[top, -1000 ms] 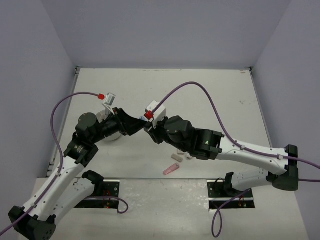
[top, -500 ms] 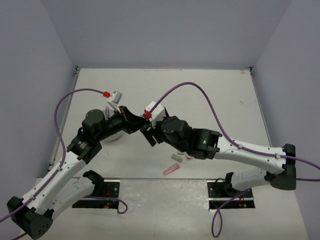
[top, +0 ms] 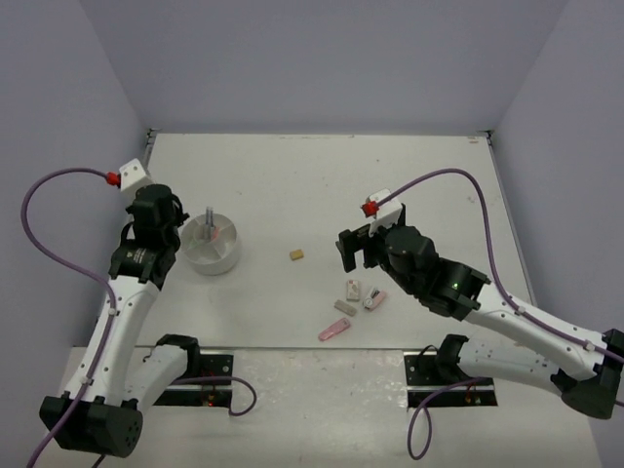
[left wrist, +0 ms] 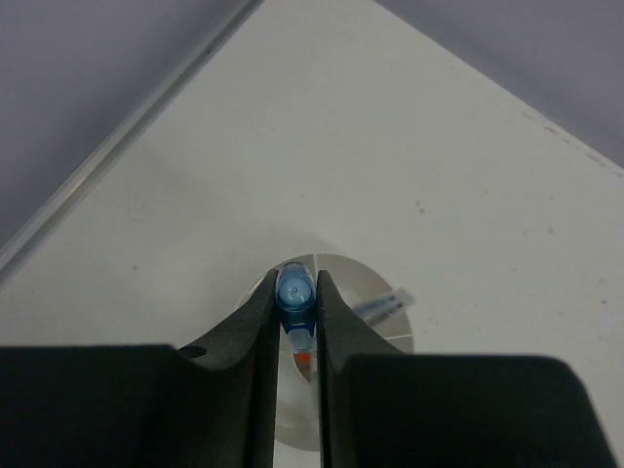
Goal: Sort the stationery into containers
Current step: Place the stationery in the storage box.
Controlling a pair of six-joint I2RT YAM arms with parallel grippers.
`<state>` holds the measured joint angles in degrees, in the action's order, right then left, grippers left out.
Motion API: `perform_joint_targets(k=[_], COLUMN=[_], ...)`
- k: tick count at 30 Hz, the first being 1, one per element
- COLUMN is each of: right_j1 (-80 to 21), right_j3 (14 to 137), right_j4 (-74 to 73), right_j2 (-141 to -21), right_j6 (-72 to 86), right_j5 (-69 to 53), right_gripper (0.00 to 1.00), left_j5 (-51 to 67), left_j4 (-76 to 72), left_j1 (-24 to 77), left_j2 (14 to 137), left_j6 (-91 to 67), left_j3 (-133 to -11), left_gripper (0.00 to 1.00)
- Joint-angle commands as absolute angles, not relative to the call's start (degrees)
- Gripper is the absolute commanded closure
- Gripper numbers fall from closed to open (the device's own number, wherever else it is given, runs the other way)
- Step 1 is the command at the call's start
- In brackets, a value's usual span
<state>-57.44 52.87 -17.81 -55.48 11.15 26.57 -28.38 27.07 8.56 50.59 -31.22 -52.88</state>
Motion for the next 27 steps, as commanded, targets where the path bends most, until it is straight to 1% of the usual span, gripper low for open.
perform_joint_targets(k=[1,6,11,21,22,23,24,25,26,27], right_j1=[-56.80,-56.16,-56.16,-56.25,-56.25,-56.25,-56.25,-56.25,-56.25,-56.25], right_j3=[49.16,46.05,45.18,44.91,44.91,44.92,45.00,45.00,45.00,45.06], right_j4=[-13.95,-13.09,-12.92,-12.87,-12.89,-12.83,-12.83,-12.83,-12.83,-12.83], right_j2=[-50.20,-46.93,-45.89,-45.81,-46.05,-46.25,-46.43,-46.67,-46.76,-46.88], right_j6=[11.38,10.11,10.37,10.37,10.34,10.27,10.20,10.19,10.11,10.05], right_j5=[24.42,23.64,22.85,21.06,20.98,20.92,20.91,20.83,20.83,20.77], right_gripper=[0.01,0.01,0.01,0.01,0.01,0.01,0.01,0.01,0.01,0.01], left_j5=[-33.74,-31.11,-29.09,-27.49,-27.34,-27.34,-27.39,-27.07,-27.07,-26.95], left_j4=[23.10,16.10,17.49,11.52,11.49,11.45,11.61,11.69,11.70,12.64], left_j1=[5.07,4.04,3.16,3.16,3.16,3.16,3.16,3.16,3.16,3.16], left_j2=[54.01,53.19,58.08,61.15,61.37,61.62,61.70,61.70,61.70,61.28], left_j6=[-25.64,-22.69,-25.80,-29.79,-30.36,-30.84,-30.88,-31.11,-31.20,-31.32], left_j3=[-51.62,-45.36,-45.76,-40.82,-40.84,-40.78,-40.78,-40.78,-40.79,-41.32], left_gripper=[1.00,1.00,1.00,1.00,0.96,0.88,0.79,0.66,0.66,0.57])
